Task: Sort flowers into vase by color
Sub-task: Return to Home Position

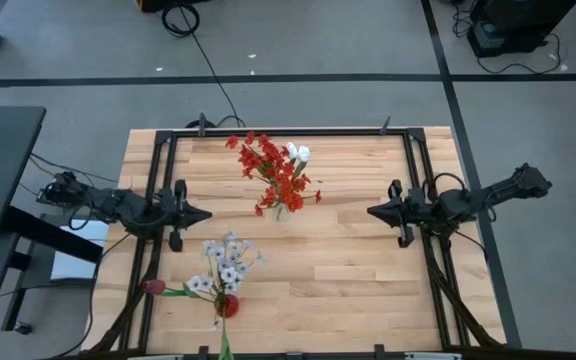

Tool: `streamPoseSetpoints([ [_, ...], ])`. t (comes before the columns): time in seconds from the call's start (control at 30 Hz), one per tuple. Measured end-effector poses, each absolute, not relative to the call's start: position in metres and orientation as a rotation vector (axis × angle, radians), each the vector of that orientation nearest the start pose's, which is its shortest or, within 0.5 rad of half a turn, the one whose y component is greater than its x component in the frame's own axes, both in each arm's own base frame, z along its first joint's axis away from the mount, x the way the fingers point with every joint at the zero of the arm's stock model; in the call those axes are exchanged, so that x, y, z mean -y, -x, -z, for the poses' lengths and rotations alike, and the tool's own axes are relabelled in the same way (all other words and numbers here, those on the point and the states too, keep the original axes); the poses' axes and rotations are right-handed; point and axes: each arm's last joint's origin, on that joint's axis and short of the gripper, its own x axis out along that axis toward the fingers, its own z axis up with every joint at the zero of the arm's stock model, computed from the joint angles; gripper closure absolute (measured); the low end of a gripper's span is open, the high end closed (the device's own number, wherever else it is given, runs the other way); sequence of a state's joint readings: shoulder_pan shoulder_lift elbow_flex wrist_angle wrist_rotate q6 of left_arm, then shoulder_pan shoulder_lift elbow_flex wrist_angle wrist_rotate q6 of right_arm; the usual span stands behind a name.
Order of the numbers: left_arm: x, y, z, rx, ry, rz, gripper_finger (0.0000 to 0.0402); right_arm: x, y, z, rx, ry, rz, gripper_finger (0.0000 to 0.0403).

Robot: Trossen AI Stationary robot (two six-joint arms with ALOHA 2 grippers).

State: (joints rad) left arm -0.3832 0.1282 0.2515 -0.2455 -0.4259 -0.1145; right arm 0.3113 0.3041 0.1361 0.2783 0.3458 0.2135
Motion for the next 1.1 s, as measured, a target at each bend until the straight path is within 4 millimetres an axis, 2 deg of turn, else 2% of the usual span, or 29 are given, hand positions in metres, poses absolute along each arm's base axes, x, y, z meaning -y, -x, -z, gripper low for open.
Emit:
streamPoseSetpoints([
  [0.13,0.019,-0.079,-0.209,-0.066,0.096,-0.049,0.0401,-0.02,-0.109,-0.197,0.122,-0.316,0.007,0.0403],
  [0.5,0.018,-0.078,-0.201,-0.074,0.109,-0.072,0.0401,-0.009,-0.096,-0.182,-0.025,-0.326,0.002,0.0403],
  [0.7,0.024,-0.09,-0.175,0.002,0.187,-0.038,0.0401,-0.006,-0.093,-0.179,-0.012,-0.329,0.002,0.0403],
  [0.9,0.024,-0.092,-0.173,0.052,0.146,-0.037,0.0401,-0.004,-0.098,-0.168,0.022,-0.286,0.017,0.0403],
  [1.1,0.019,-0.095,-0.171,0.054,0.155,-0.031,0.0401,-0.002,-0.098,-0.167,0.021,-0.285,0.027,0.0403],
])
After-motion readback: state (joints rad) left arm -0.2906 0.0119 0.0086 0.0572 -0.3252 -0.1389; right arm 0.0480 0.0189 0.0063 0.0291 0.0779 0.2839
